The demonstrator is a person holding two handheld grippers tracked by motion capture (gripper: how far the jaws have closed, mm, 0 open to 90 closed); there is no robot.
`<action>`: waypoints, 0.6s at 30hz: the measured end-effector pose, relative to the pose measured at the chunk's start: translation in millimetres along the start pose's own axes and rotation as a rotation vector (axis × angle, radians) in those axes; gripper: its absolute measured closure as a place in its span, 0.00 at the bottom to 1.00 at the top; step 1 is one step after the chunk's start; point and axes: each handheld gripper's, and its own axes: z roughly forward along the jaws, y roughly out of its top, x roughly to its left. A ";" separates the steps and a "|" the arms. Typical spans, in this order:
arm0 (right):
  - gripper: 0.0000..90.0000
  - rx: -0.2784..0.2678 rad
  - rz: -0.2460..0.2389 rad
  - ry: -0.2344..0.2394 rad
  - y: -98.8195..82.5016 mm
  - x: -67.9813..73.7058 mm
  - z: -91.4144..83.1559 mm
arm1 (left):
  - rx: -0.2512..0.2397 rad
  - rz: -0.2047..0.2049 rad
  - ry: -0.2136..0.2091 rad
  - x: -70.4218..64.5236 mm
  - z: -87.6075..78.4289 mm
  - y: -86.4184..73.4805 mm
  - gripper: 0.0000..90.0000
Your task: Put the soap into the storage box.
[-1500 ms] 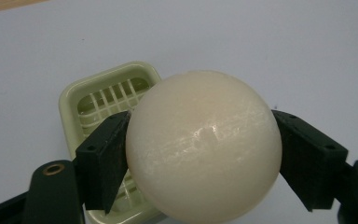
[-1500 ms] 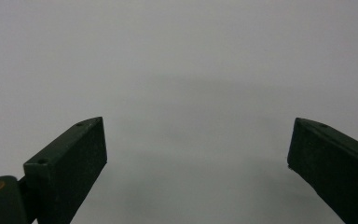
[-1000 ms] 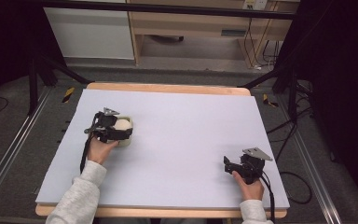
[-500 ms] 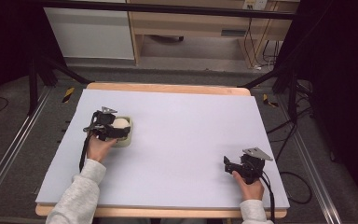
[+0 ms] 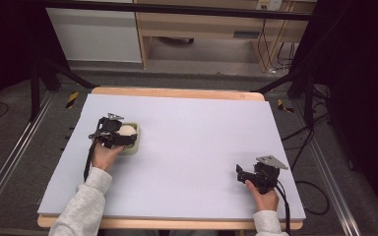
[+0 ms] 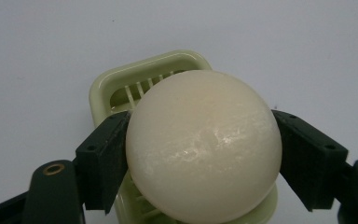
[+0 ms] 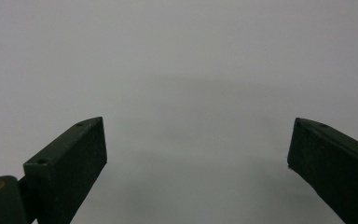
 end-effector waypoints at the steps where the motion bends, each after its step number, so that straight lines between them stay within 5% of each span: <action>1: 0.05 0.000 0.000 0.000 0.0 0.0 0.0 | 0.002 -0.004 0.001 0.9 1.1 -0.3 0.26; 18: 0.05 0.002 -0.001 0.000 0.0 -0.2 0.2 | 0.025 0.006 0.024 1.6 7.8 -5.5 0.26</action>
